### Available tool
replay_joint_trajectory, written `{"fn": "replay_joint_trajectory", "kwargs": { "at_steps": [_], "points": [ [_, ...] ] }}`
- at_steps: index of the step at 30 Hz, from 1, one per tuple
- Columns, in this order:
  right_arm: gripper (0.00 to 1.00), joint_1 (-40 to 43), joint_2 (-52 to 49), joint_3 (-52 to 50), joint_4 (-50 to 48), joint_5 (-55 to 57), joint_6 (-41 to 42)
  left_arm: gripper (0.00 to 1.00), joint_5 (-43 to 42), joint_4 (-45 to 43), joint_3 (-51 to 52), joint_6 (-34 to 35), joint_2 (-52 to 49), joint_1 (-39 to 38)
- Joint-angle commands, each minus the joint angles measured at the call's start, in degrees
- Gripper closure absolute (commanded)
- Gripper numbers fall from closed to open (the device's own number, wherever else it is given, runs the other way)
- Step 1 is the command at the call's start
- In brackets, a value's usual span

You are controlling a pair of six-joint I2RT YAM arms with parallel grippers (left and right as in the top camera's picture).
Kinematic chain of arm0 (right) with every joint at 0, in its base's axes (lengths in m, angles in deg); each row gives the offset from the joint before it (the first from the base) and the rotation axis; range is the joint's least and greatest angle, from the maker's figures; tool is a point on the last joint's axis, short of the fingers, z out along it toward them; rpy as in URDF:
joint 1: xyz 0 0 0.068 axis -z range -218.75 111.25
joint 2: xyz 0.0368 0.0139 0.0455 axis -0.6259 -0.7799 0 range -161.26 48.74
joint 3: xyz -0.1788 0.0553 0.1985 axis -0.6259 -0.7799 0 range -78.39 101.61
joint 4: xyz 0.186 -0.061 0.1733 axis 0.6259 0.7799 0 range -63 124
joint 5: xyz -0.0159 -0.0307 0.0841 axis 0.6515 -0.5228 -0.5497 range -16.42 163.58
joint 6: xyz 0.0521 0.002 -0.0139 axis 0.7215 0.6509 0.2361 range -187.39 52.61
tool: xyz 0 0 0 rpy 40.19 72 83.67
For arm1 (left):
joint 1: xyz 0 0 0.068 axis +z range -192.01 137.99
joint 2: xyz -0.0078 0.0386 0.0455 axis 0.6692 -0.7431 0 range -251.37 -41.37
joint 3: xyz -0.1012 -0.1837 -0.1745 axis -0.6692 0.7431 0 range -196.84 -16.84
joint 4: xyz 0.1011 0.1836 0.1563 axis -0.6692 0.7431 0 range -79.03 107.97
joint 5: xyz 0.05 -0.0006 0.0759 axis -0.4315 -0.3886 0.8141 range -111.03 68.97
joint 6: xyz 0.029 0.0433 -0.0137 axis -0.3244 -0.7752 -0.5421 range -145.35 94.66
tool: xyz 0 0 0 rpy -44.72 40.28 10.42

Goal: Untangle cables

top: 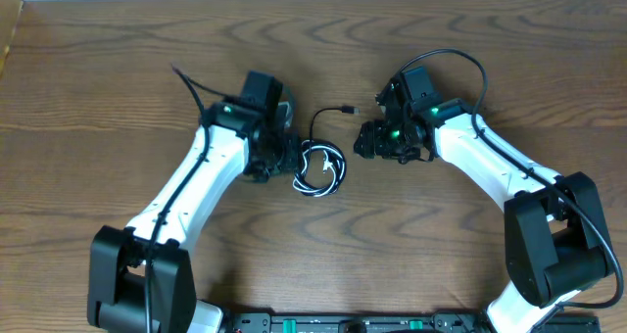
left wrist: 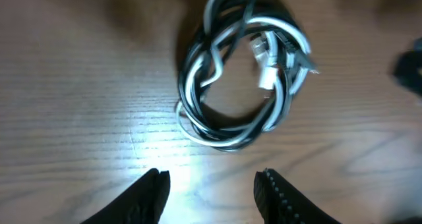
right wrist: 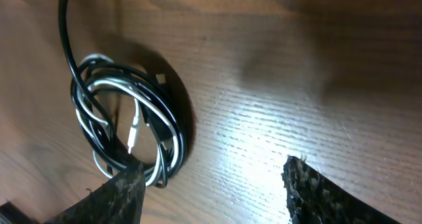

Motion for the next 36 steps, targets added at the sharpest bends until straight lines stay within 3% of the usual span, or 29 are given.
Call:
{"fn": "replay_joint_trajectory", "kwargs": {
  "at_steps": [1, 10, 31, 36],
  "points": [
    [0.36, -0.24, -0.37, -0.20, 0.83, -0.50, -1.49, 0.54, 0.37, -4.92, 4.61, 2.91, -0.66, 0.74],
    [0.36, -0.24, -0.37, -0.20, 1.68, -0.09, -1.64, 0.55, 2.29, -20.87, 12.46, -0.76, -1.20, 0.61],
    [0.35, -0.22, -0.37, -0.20, 2.25, 0.13, -1.90, 0.59, 3.06, -32.94, 15.32, -2.05, -8.22, 0.61],
    [0.35, -0.24, -0.37, -0.20, 2.27, 0.13, -2.05, 0.64, 2.99, -34.32, 15.32, -2.01, -11.06, 0.61]
  ]
}}
